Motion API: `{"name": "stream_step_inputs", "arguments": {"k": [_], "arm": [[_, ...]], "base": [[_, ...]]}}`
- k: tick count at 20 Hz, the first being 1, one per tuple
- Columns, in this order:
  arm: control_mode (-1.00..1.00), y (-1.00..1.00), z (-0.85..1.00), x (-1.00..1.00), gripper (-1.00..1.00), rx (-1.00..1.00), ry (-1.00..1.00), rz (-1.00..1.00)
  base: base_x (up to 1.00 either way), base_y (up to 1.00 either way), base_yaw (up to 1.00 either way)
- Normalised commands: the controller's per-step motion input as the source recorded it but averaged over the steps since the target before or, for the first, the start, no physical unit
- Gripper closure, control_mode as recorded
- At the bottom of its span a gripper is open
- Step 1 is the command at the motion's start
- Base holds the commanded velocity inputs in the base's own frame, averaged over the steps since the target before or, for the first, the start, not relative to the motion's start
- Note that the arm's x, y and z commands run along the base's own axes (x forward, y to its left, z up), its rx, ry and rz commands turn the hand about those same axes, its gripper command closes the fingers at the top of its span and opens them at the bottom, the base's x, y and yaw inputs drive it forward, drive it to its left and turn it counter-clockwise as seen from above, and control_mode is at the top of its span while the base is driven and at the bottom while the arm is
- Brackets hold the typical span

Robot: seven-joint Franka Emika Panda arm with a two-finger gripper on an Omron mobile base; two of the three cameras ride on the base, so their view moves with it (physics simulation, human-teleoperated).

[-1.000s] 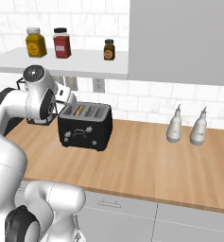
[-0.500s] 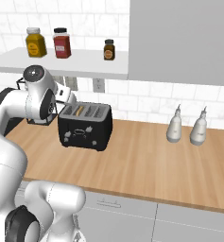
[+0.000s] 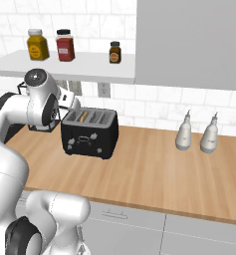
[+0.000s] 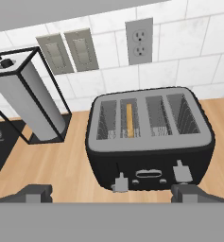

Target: Start the toaster. Once the lever pops up, take the bread to the plate on the dining counter.

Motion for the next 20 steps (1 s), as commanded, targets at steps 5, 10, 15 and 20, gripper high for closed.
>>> {"name": "stream_step_inputs", "arguments": {"k": [5,10,15,20], "arm": [[-1.00,0.00,0.00,0.00,-1.00,0.00,0.00,0.00],[-1.00,0.00,0.00,0.00,-1.00,0.00,0.00,0.00],[-1.00,0.00,0.00,0.00,-1.00,0.00,0.00,0.00],[-1.00,0.00,0.00,0.00,-1.00,0.00,0.00,0.00]], "base": [[0.00,0.00,0.00],[0.00,0.00,0.00],[0.00,0.00,0.00],[0.00,0.00,0.00]]}}
